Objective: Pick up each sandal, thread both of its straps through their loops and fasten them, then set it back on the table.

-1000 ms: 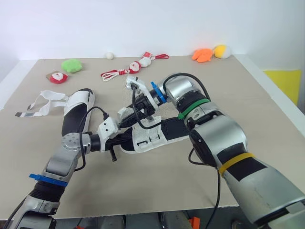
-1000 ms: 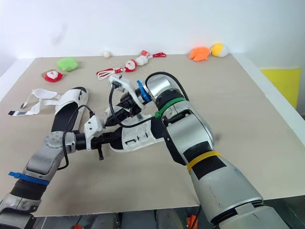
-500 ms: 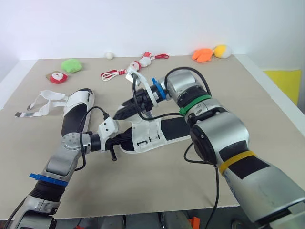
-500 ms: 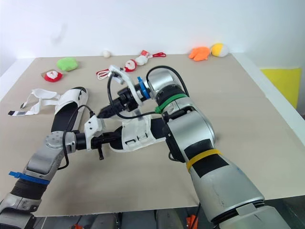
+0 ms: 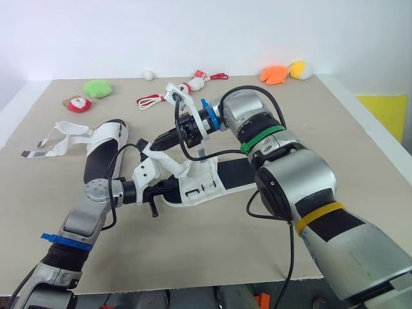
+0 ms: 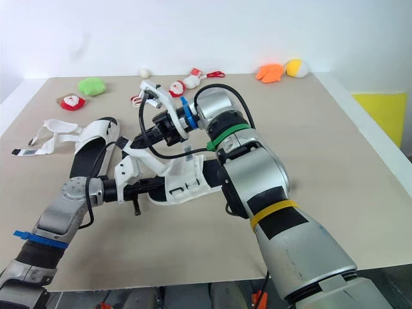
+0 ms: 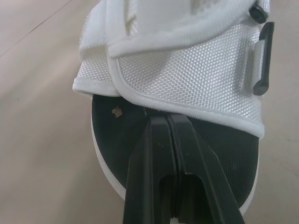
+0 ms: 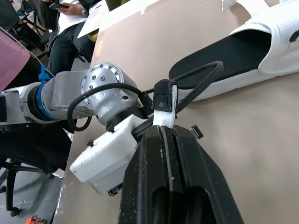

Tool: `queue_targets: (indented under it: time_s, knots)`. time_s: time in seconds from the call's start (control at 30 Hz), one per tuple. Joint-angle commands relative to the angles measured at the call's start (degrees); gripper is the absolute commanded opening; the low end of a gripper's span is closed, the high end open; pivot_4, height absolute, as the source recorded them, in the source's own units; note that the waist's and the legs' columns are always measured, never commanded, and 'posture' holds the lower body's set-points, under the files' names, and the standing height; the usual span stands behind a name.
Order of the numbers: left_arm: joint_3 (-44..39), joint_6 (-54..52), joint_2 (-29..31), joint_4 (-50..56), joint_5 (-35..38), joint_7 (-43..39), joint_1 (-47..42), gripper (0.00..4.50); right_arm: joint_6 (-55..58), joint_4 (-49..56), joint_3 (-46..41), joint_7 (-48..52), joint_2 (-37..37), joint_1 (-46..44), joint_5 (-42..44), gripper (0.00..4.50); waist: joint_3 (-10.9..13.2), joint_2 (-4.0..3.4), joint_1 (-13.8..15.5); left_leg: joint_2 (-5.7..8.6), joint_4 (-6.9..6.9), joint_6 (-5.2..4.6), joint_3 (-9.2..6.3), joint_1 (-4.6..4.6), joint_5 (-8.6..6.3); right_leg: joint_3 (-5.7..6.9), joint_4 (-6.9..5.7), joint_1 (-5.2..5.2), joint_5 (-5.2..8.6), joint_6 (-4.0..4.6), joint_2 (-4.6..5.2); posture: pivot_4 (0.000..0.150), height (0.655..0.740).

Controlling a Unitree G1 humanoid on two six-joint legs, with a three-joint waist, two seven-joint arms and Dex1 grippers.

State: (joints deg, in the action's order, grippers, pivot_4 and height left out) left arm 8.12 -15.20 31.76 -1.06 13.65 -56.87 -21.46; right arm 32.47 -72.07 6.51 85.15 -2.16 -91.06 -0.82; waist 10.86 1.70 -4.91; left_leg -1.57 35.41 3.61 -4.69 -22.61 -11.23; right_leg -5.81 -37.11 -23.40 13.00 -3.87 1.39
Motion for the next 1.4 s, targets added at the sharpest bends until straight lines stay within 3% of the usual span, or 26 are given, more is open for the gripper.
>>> queue_targets:
  time_s: [0.03, 0.23, 0.33, 0.47, 0.57, 0.63, 0.73, 0.93, 1.03, 1.13, 1.2, 1.27, 1.3, 1.4]
  knots:
    - [3.0, -1.1, -0.3, -2.3, -2.3, -0.2, 0.9, 0.00, -0.8, 2.7, 0.5, 2.3, -0.6, -0.8, 0.3, 0.03, 0.0, 0.00, 0.0, 0.00, 0.00, 0.00, 0.00, 0.00, 0.00, 0.00, -0.01, 0.00, 0.00, 0.00, 0.00, 0.150, 0.7400]
    - [3.1, -0.8, -0.4, -3.1, -2.4, -0.3, 0.4, 0.00, -5.2, 10.2, -0.8, 7.1, -3.8, 2.7, 5.2, 0.03, 0.0, 0.00, 0.2, 0.00, 0.03, 0.00, -0.01, 0.00, 0.00, 0.01, -0.02, 0.01, 0.00, 0.00, 0.00, 0.150, 0.7400]
    - [3.2, -0.7, -0.3, -3.3, -2.4, -0.3, 0.3, 0.00, -12.4, 25.5, -0.5, 7.4, -7.2, 11.5, 14.8, 0.03, 0.0, 0.05, 0.5, 0.00, 0.05, 0.00, -0.04, -0.02, 0.00, 0.03, -0.02, 0.03, 0.00, -0.01, 0.00, 0.150, 0.7400]
    - [3.2, -0.5, -0.2, -3.8, -2.3, -0.7, 0.1, 0.00, -9.9, 45.0, 2.7, 7.4, -11.8, 21.4, 22.4, 0.03, 0.0, -0.09, 0.5, 0.02, 0.04, 0.03, -0.11, -0.07, -0.02, 0.06, 0.02, 0.07, 0.05, -0.12, 0.04, 0.150, 0.7400]
    - [3.1, -0.3, -0.1, -4.2, -2.4, -1.1, -0.2, 0.00, -23.4, 56.3, 8.5, 7.4, -16.4, 31.1, 19.7, 0.03, -0.1, -0.15, 0.6, -0.01, 0.05, 0.03, -0.15, -0.02, -0.02, 0.12, -0.04, 0.06, 0.08, -0.14, 0.01, 0.150, 0.7400]
    - [3.3, -0.1, -0.2, -4.5, -2.4, -1.3, -0.4, 0.00, -42.3, 58.3, 11.6, 7.4, -18.5, 36.7, 15.3, 0.03, -0.2, -0.17, 0.6, -0.03, 0.03, 0.03, -0.15, 0.04, -0.02, 0.14, -0.04, 0.10, 0.11, -0.19, 0.00, 0.150, 0.7400]
    - [3.6, 0.0, -0.4, -5.0, -2.5, -1.6, -1.0, 0.00, -65.4, 55.4, 14.0, 6.4, -19.2, 40.6, 9.2, 0.03, -0.1, -0.21, 0.5, -0.03, 0.05, 0.03, -0.05, 0.10, -0.01, 0.06, -0.02, 0.13, 0.04, -0.31, 0.00, 0.150, 0.7400]
    - [4.0, 0.1, -0.4, -5.3, -2.6, -2.2, -1.2, 0.00, -86.6, 49.5, 16.9, 0.5, -19.2, 39.8, 4.5, 0.03, -0.1, -0.20, 0.5, -0.03, 0.06, 0.02, 0.06, 0.19, 0.14, -0.05, -0.02, 0.15, -0.04, -0.18, 0.00, 0.150, 0.7400]
    - [4.0, -0.1, -0.3, -5.0, -2.6, -2.4, -1.0, 0.00, -89.2, 50.4, 18.4, 0.1, -21.5, 40.5, 4.4, 0.95, -0.1, -0.20, 0.6, -0.03, 0.04, 0.02, 0.05, 0.20, 0.14, -0.06, -0.02, 0.16, 0.01, -0.08, 0.00, 0.150, 0.7400]
    - [3.9, -0.3, -0.1, -4.4, -2.5, -2.4, -0.5, 0.00, -88.7, 53.1, 19.1, -0.4, -25.1, 41.9, 5.8, 2.30, -0.1, -0.20, 0.7, -0.01, 0.03, 0.03, 0.05, 0.17, 0.13, -0.08, -0.02, 0.17, 0.00, -0.05, 0.01, 0.150, 0.7400]
    - [3.9, -0.5, 0.1, -4.0, -2.4, -2.5, 0.0, 0.00, -85.9, 56.6, 19.3, -0.6, -27.8, 43.6, 7.6, 2.94, -0.1, -0.20, 0.8, 0.00, 0.01, 0.03, 0.05, 0.17, 0.12, -0.09, -0.02, 0.16, 0.01, -0.02, 0.02, 0.150, 0.7400]
    - [3.9, -0.7, 0.1, -3.7, -2.4, -2.5, 0.3, 0.00, -74.1, 63.2, 18.6, -0.8, -31.2, 46.6, 11.9, 4.05, -0.1, -0.20, 0.8, 0.00, -0.04, -0.02, 0.02, 0.17, 0.08, -0.08, -0.03, 0.15, 0.08, 0.10, 0.01, 0.150, 0.7400]
    - [3.9, -0.8, 0.1, -3.5, -2.4, -2.5, 0.4, 0.00, -67.4, 66.6, 18.1, -1.1, -32.9, 48.2, 14.0, 4.38, -0.1, -0.22, 0.8, 0.00, -0.06, -0.04, 0.02, 0.19, 0.07, -0.09, -0.03, 0.15, 0.10, 0.13, 0.01, 0.150, 0.7400]
    - [4.0, -1.1, -0.1, -3.3, -2.3, -2.5, 0.6, 0.00, -36.8, 78.9, 16.2, -6.7, -38.7, 52.5, 24.5, 4.47, -0.2, -0.23, 0.8, 0.00, -0.06, -0.08, 0.00, 0.18, 0.04, -0.08, -0.04, 0.15, 0.25, 0.39, 0.01, 0.150, 0.7400]
